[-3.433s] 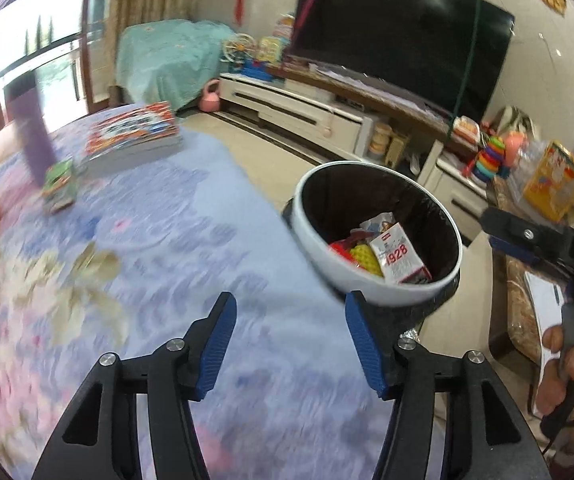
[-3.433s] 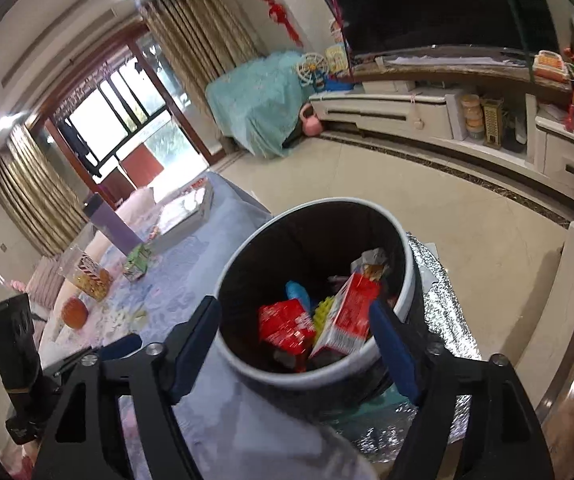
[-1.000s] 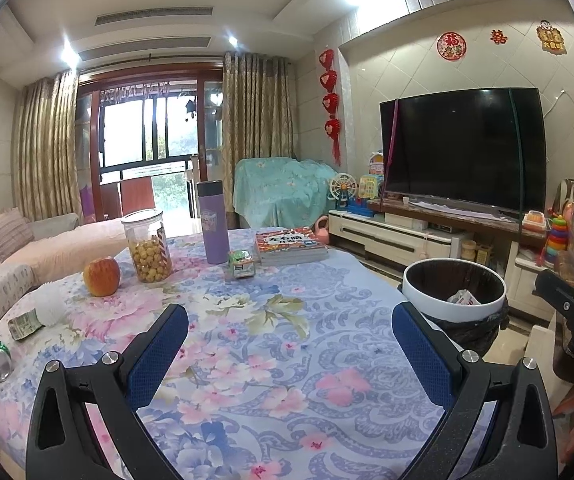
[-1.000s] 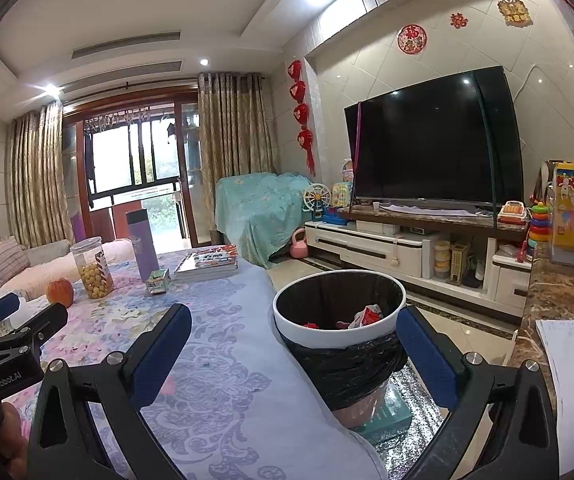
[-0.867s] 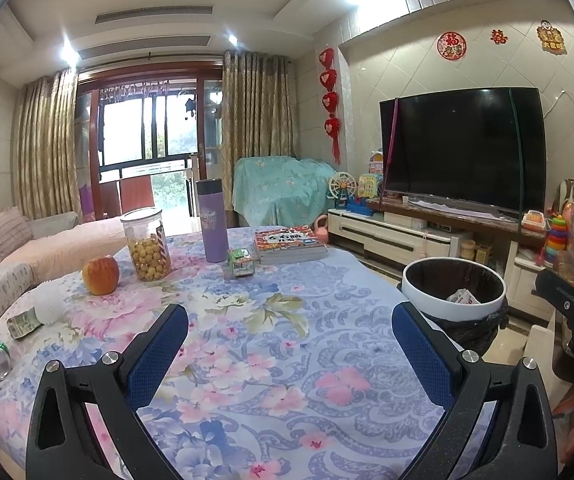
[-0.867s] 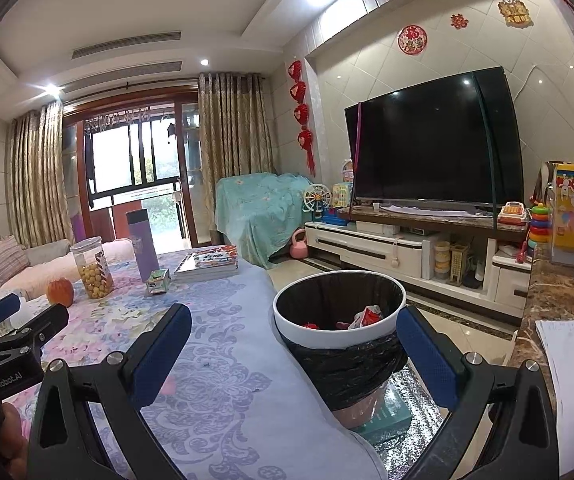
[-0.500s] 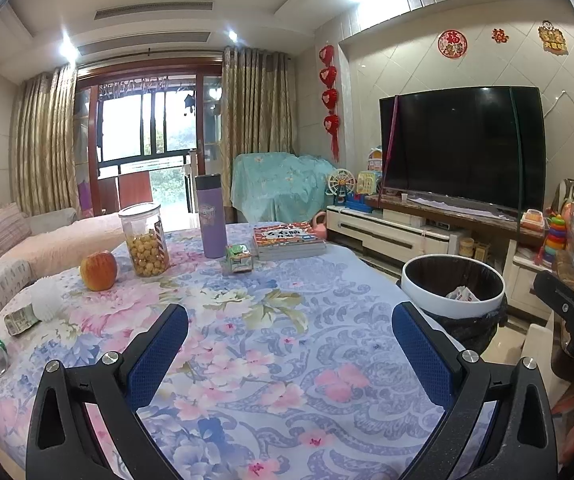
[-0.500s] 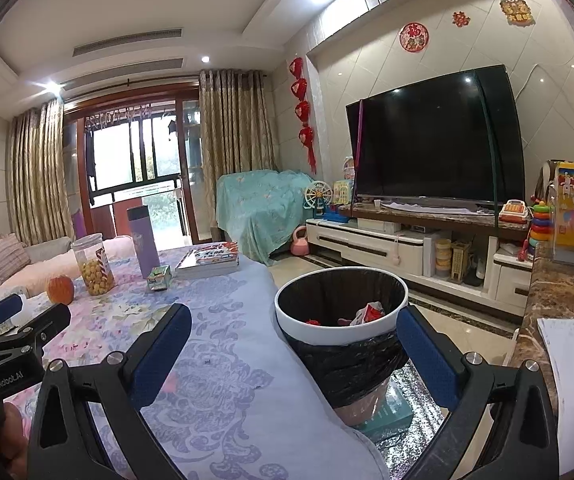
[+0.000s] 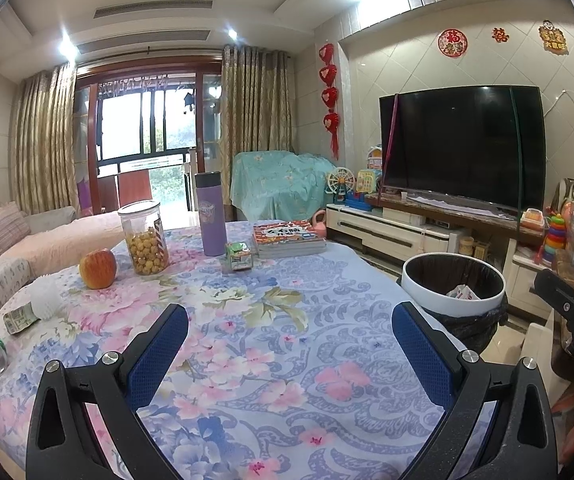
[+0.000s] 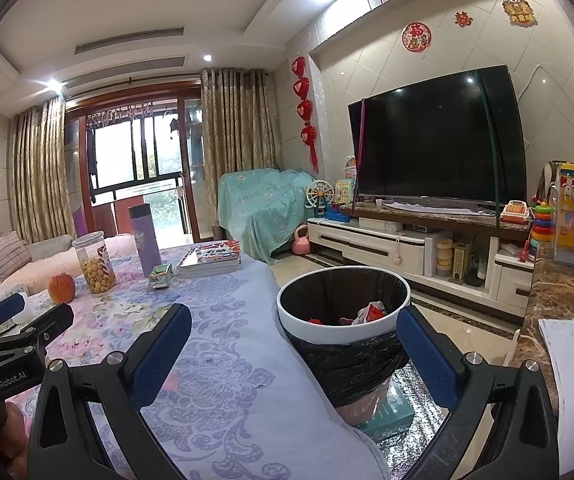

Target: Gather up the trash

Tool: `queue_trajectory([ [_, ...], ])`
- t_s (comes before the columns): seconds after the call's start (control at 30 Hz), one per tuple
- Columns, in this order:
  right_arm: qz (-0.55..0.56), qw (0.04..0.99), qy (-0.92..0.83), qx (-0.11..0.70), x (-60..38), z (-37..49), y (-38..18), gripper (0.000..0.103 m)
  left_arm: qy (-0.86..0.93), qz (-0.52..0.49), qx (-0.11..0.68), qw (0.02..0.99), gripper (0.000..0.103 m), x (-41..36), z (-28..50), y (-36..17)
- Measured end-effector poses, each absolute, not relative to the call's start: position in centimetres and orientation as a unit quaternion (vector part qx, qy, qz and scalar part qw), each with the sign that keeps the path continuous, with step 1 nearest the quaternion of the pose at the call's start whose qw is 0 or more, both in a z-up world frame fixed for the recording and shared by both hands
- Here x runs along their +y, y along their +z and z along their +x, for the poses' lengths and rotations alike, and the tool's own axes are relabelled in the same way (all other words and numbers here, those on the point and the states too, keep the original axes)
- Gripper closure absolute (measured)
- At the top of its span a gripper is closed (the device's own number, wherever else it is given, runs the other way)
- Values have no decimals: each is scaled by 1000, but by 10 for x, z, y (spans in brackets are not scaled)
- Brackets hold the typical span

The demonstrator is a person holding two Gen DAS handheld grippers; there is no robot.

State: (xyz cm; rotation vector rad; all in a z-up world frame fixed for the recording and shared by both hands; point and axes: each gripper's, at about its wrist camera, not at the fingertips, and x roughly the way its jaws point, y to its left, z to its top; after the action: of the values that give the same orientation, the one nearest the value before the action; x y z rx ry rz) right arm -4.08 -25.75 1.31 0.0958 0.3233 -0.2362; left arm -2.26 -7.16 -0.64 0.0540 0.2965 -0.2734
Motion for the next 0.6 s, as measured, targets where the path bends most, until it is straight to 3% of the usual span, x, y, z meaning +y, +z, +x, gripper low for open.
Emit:
queue_trajectory([
  [0.6,47,979,-113,165,-258,-38,9,0,-136,28,158,978,0,-68,-16,-11],
])
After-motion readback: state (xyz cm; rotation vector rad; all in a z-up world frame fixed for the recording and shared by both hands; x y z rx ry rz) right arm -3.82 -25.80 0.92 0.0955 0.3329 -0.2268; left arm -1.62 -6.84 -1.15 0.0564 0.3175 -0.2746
